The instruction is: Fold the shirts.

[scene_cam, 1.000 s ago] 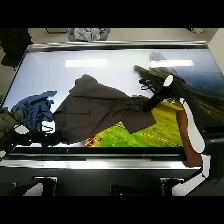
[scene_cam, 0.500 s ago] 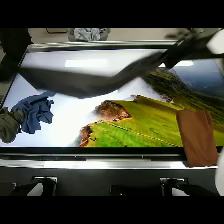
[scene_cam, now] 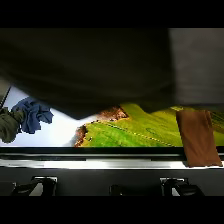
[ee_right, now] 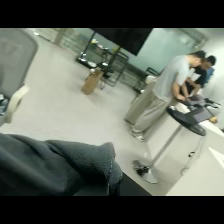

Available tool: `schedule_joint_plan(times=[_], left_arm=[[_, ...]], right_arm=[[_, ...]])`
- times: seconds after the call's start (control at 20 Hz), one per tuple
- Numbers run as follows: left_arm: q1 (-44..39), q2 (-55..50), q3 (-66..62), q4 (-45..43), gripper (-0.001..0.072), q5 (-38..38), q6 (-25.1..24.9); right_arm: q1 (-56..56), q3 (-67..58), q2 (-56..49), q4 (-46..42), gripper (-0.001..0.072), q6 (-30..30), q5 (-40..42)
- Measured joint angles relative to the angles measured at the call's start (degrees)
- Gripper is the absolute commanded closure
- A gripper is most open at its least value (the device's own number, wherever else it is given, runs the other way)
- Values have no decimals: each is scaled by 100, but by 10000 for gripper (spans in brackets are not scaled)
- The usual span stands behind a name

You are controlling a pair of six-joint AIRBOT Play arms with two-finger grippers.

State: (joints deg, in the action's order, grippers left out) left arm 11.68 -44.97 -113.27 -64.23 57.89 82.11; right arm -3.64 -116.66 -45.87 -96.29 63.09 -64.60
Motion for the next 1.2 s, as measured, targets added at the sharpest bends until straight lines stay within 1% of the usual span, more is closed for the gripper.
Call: schedule_joint_plan(times=[0.15,0.25,0.35,0.45,0.55,0.65,0.75,0.85,1.0,1.05,1.1,1.15,1.2], left_arm=[[0,-9,219,-15,681,356,55],[0,-103,586,-17,680,498,85],[-2,-330,1147,-24,680,577,87],[-2,-706,1766,-33,679,592,39],[-4,-1250,2361,-37,679,501,-24],[-11,-1980,2789,-22,678,280,-61],[-13,-2787,3014,136,677,-11,-76],[-24,-3552,3130,422,676,-234,-92],[-96,-4468,3206,914,676,-297,-103],[-131,-4686,3226,1032,639,-251,-107],[-157,-4833,3230,1110,472,-221,-109],[-177,-4937,3224,1189,173,-181,-109],[-166,-5001,3178,1235,102,-85,-109]], right_arm=[[-2,-11,72,-282,668,61,-404],[-7,-15,-116,-424,668,79,-772],[-7,22,-531,-520,667,79,-1246],[-7,201,-1180,-579,668,79,-1696],[-7,501,-1974,-599,666,199,-1878],[-7,767,-2844,-586,666,479,-1655],[-2,933,-3803,-398,665,879,-1191],[0,1019,-4645,-17,665,1156,-699],[-2,1071,-5591,595,665,1375,-278],[-2,1084,-5818,782,657,1414,-212],[-9,1086,-5952,909,499,1438,-157],[-7,1082,-6037,997,118,1449,-92],[11,1056,-6072,1038,35,1445,-120]])
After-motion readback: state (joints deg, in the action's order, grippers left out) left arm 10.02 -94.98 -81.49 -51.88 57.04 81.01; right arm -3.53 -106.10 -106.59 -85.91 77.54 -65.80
